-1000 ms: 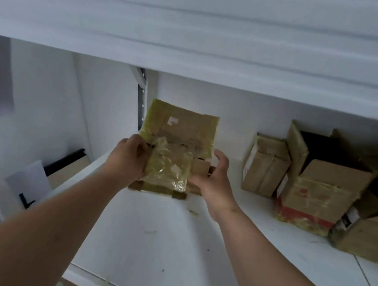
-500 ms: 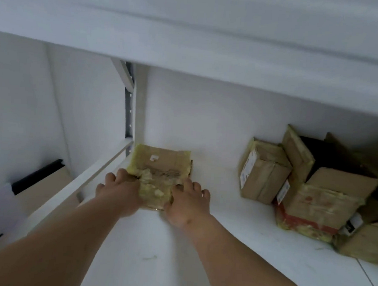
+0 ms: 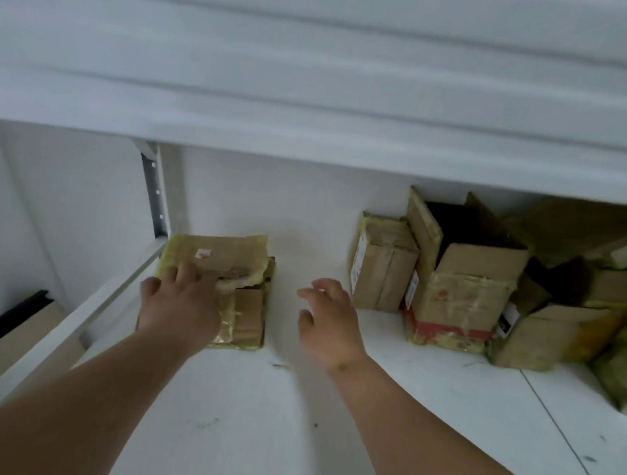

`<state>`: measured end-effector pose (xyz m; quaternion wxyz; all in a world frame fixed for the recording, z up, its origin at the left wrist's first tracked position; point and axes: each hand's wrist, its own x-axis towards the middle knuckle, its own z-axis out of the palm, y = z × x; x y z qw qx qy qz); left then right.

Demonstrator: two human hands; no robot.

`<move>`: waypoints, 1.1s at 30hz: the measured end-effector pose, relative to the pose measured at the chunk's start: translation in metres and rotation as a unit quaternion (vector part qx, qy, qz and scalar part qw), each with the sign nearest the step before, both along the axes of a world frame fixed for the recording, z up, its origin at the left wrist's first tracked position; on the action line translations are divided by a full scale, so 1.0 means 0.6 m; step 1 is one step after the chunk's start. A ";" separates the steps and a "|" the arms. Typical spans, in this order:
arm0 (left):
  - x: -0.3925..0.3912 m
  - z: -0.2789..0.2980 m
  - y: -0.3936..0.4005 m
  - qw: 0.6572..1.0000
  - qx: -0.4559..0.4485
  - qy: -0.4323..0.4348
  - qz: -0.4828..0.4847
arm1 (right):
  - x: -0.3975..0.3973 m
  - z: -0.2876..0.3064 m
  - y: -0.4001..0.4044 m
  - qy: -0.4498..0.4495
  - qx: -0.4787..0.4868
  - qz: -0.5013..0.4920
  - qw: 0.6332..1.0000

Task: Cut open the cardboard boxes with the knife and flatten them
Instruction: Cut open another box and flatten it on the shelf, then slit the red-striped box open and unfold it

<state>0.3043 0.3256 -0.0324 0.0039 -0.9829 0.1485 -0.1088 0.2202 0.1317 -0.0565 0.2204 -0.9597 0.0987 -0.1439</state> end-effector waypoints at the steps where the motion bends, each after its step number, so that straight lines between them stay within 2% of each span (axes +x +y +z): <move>1: -0.006 0.010 -0.018 0.999 -0.031 -0.002 -0.010 | -0.010 0.006 -0.017 -0.023 0.000 -0.018 1.000; 4: -0.031 0.032 -0.074 0.996 -0.077 -0.005 -0.054 | -0.045 0.034 -0.069 -0.116 -0.002 -0.086 0.990; 8: -0.069 0.040 -0.137 0.986 -0.112 -0.018 -0.125 | -0.105 0.092 -0.138 -0.219 -0.033 -0.193 0.956; 10: -0.087 0.041 -0.167 0.982 -0.121 -0.017 -0.147 | -0.133 0.121 -0.178 -0.219 -0.070 -0.236 0.944; 12: -0.105 0.040 -0.193 0.980 -0.125 -0.013 -0.157 | -0.150 0.139 -0.221 -0.133 -0.093 -0.251 0.954; 14: -0.124 0.039 -0.218 0.979 -0.121 -0.003 -0.162 | -0.162 0.144 -0.256 -0.042 -0.107 -0.250 0.961; 15: -0.133 0.039 -0.229 0.980 -0.117 0.006 -0.162 | -0.169 0.144 -0.269 -0.032 -0.118 -0.249 0.961; 20: -0.190 0.042 -0.276 0.981 -0.113 0.044 -0.150 | -0.217 0.136 -0.302 -0.068 -0.093 -0.232 0.966; 24: -0.237 0.039 -0.307 0.984 -0.109 0.041 -0.136 | -0.264 0.119 -0.321 -0.136 -0.047 -0.202 0.969; 30: -0.298 0.027 -0.340 0.982 -0.120 0.097 -0.109 | -0.325 0.077 -0.330 -0.293 0.014 -0.151 0.944; 33: -0.325 0.026 -0.351 0.978 -0.132 0.125 -0.104 | -0.365 0.080 -0.335 -0.311 0.062 -0.140 0.938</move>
